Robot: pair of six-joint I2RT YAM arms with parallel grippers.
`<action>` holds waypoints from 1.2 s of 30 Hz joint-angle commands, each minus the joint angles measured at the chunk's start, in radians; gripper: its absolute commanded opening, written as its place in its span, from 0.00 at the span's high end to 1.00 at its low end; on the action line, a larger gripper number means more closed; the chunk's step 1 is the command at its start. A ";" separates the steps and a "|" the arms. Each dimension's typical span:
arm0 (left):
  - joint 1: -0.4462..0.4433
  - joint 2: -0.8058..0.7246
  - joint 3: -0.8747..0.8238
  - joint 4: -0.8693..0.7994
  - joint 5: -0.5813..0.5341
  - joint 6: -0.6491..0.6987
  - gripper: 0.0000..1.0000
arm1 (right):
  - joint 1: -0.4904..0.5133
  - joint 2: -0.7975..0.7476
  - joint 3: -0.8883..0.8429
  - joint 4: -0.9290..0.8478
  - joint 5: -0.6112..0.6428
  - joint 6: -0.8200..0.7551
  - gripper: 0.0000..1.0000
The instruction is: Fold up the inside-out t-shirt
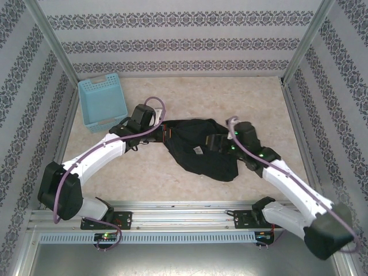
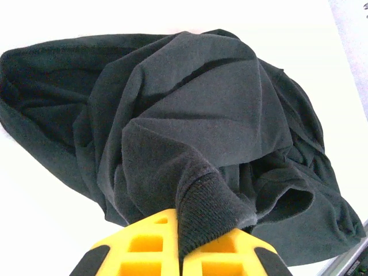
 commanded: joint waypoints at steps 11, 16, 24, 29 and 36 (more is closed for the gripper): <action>-0.004 -0.062 -0.018 0.026 -0.019 0.039 1.00 | 0.129 0.389 0.169 0.020 0.136 -0.098 0.49; -0.004 -0.015 0.124 -0.027 -0.044 0.067 1.00 | 0.109 0.310 0.280 -0.122 0.301 -0.127 0.96; -0.002 0.111 0.764 -0.178 -0.097 0.132 1.00 | -0.021 0.060 0.782 -0.355 0.482 -0.248 1.00; -0.015 0.034 0.776 -0.033 0.014 0.134 1.00 | 0.125 -0.029 0.868 -0.323 0.528 -0.292 1.00; -0.016 0.006 0.371 -0.017 -0.017 0.095 1.00 | 0.098 -0.071 0.470 -0.285 0.531 -0.141 1.00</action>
